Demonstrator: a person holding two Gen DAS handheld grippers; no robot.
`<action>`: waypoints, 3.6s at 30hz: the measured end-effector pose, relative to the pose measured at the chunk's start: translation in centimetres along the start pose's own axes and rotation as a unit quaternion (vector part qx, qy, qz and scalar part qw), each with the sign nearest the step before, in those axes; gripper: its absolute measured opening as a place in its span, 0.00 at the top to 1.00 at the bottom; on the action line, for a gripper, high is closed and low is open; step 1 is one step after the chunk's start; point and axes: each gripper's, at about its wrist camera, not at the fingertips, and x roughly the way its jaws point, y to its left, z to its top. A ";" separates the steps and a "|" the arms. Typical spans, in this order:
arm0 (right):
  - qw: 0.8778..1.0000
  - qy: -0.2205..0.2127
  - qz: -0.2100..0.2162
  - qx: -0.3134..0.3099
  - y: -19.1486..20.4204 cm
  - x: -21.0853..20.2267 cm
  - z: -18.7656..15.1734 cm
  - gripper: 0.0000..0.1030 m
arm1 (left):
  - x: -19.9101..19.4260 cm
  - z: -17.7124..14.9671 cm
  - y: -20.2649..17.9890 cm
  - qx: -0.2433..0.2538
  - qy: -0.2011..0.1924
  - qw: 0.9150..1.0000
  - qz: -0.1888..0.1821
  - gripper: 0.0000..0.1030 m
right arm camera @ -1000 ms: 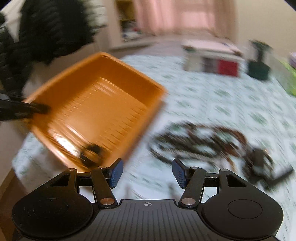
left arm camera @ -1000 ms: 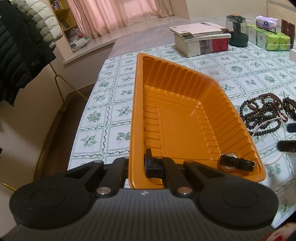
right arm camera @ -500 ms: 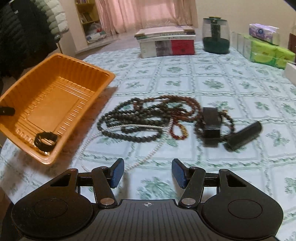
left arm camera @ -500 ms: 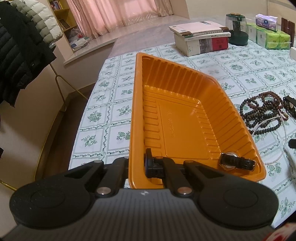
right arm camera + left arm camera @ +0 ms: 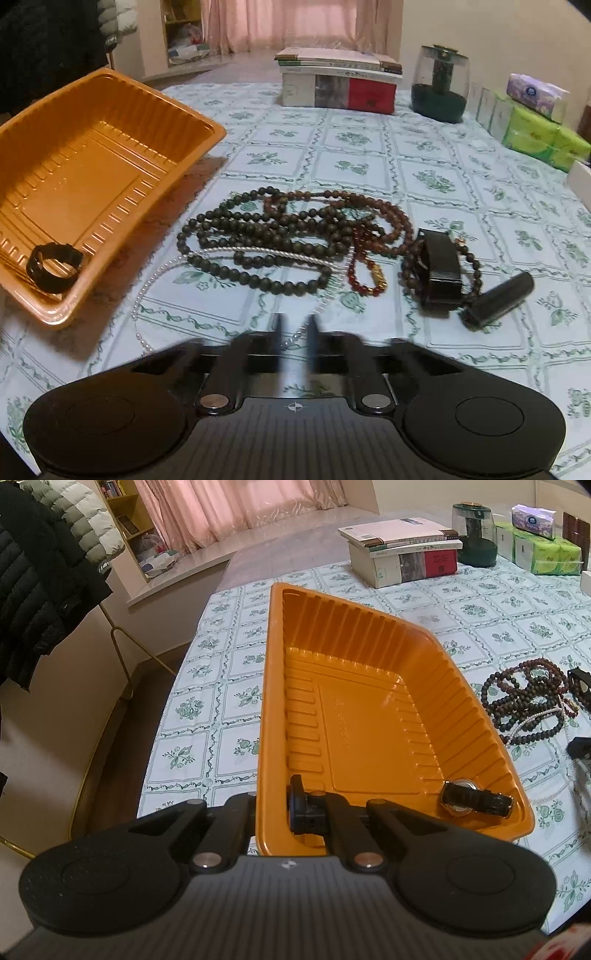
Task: Organize jewelry
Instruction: 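Return the right tool to the pile and grasp the pearl necklace, then carry the pearl necklace into the tray and open the right tool, then reach the right tool to the black cylindrical case and grasp it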
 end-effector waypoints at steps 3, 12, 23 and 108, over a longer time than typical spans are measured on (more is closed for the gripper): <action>1.000 -0.001 -0.005 0.007 -0.7 -0.6 -0.2 0.99 | 0.0 0.0 0.0 0.000 -0.001 1.000 -0.001 0.98; 0.998 -0.058 -0.004 0.016 -2.6 -5.5 2.0 0.99 | -0.1 0.0 0.0 -0.001 -0.001 1.000 -0.002 0.98; 0.990 -0.129 0.049 -0.037 -0.7 -10.0 7.9 0.99 | -0.1 0.0 0.0 0.000 -0.001 1.000 -0.003 0.98; 0.989 -0.052 -0.051 0.128 -11.5 -4.5 0.7 0.49 | 0.2 -0.3 0.3 -0.005 0.006 1.000 -0.006 0.98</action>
